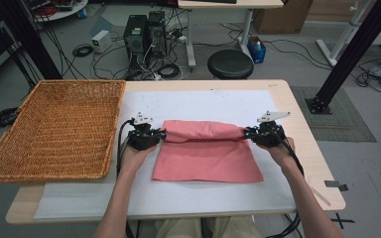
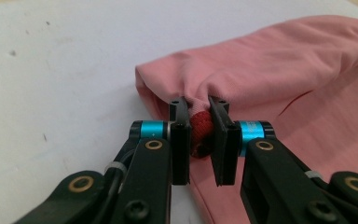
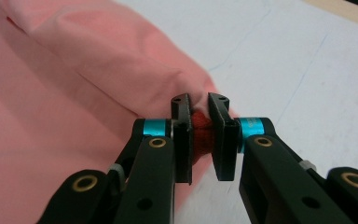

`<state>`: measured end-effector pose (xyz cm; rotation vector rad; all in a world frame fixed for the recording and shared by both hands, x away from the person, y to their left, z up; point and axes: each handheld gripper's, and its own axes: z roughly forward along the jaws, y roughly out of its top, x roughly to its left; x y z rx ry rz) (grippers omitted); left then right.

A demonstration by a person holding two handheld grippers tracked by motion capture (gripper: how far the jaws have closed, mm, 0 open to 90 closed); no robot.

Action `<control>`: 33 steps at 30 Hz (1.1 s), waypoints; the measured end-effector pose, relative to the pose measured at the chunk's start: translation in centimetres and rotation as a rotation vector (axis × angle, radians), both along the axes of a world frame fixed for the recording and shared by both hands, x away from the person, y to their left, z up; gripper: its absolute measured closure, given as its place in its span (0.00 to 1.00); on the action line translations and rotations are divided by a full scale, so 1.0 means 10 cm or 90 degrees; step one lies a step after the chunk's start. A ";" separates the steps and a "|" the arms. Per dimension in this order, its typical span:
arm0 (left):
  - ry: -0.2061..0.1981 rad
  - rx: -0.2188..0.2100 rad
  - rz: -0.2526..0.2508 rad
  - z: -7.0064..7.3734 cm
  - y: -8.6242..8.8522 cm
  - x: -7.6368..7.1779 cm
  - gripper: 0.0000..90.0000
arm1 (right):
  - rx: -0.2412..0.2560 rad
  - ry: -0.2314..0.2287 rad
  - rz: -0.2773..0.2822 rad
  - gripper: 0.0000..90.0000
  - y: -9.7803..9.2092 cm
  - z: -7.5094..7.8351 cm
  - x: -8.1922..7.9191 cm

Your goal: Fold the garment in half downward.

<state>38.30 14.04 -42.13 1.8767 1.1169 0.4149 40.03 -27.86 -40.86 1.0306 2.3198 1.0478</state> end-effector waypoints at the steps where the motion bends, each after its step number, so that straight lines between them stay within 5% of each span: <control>1: 0.001 -0.003 -0.002 -0.02 0.00 -0.04 0.88 | -0.006 0.001 0.006 0.90 0.00 -0.01 -0.05; 23: 0.016 0.004 -0.054 -0.25 0.01 -0.68 0.88 | -0.026 -0.030 0.022 0.90 -0.15 -0.28 -0.87; 33: 0.023 0.018 -0.071 -0.25 0.04 -0.83 0.89 | 0.012 -0.015 0.025 0.90 -0.25 -0.37 -1.04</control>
